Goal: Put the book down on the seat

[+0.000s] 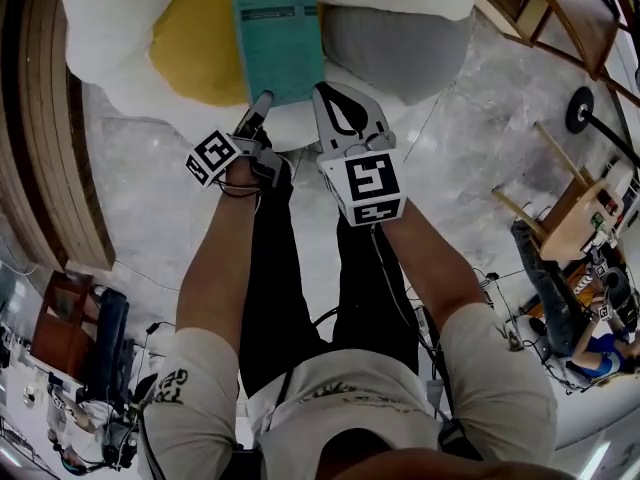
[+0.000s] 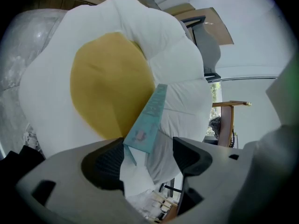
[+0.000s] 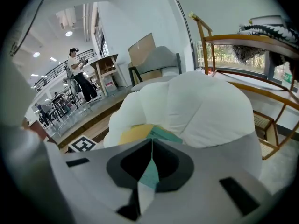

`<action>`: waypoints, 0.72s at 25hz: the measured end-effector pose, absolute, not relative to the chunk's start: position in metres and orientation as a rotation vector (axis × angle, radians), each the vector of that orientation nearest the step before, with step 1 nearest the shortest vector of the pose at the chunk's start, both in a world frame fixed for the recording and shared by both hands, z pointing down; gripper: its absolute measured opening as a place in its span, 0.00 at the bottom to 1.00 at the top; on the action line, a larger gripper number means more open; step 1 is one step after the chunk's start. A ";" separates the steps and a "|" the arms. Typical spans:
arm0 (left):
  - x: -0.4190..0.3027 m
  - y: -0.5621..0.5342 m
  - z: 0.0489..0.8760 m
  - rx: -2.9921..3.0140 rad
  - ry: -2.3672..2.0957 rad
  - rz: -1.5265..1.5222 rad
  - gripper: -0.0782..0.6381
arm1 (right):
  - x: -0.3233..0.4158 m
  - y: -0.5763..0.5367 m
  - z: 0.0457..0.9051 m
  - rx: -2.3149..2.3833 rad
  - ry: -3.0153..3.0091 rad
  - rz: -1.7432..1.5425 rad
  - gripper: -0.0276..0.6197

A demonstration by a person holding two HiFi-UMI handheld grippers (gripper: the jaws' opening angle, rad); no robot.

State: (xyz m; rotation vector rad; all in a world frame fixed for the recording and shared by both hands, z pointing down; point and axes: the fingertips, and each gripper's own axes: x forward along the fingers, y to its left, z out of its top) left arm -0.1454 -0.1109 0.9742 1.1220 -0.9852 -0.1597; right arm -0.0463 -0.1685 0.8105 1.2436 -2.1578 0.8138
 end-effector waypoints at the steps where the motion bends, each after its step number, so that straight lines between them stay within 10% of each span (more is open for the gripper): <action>1: -0.148 -0.109 0.974 1.119 -0.986 -0.159 0.55 | -0.049 -0.166 0.812 1.239 -2.148 0.818 0.09; 11: -0.172 -0.096 0.965 1.175 -1.059 0.006 0.54 | -0.046 -0.151 0.802 1.219 -2.096 0.805 0.09; 13: -0.182 -0.094 0.960 1.209 -1.143 0.173 0.14 | -0.042 -0.154 0.795 1.226 -2.091 0.788 0.09; 18: -0.178 -0.125 0.886 1.365 -1.248 0.308 0.14 | -0.034 -0.169 0.753 1.281 -2.110 0.759 0.09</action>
